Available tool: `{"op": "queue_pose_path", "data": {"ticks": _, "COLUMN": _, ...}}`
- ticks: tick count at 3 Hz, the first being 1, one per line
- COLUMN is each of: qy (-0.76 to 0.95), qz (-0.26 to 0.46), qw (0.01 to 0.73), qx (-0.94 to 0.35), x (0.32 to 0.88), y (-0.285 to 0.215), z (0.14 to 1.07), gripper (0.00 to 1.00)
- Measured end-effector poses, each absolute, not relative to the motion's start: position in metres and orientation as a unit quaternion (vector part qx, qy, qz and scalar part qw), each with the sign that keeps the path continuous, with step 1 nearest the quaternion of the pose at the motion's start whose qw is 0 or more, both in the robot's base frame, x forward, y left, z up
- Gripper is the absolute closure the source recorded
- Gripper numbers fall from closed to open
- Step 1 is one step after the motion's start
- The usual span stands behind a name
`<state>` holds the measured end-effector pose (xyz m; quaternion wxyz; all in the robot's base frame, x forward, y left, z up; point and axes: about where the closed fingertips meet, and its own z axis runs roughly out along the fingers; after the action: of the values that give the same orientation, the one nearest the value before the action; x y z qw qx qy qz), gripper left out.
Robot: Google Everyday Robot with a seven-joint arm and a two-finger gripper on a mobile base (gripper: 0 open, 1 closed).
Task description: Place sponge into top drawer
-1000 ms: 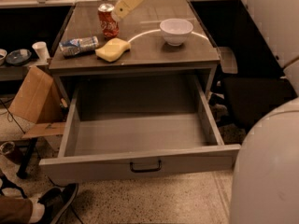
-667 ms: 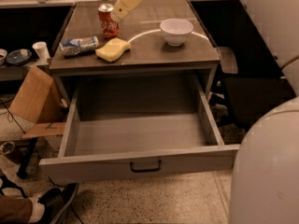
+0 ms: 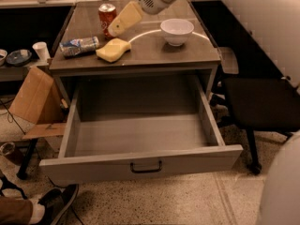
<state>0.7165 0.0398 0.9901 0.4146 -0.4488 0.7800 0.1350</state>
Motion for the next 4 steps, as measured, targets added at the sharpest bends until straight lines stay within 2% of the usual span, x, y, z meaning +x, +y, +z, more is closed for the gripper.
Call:
{"op": "queue_pose_path", "data": {"ticks": 2, "qy": 0.764, "qz": 0.193, "qw": 0.434, "qx": -0.437, "x": 0.731, "y": 0.079, "z": 0.94, "gripper": 0.0}}
{"op": "queue_pose_path", "data": {"ticks": 4, "qy": 0.773, "qz": 0.199, "qw": 0.416, "qx": -0.435, "x": 0.77, "y": 0.092, "z": 0.876, "gripper": 0.0}}
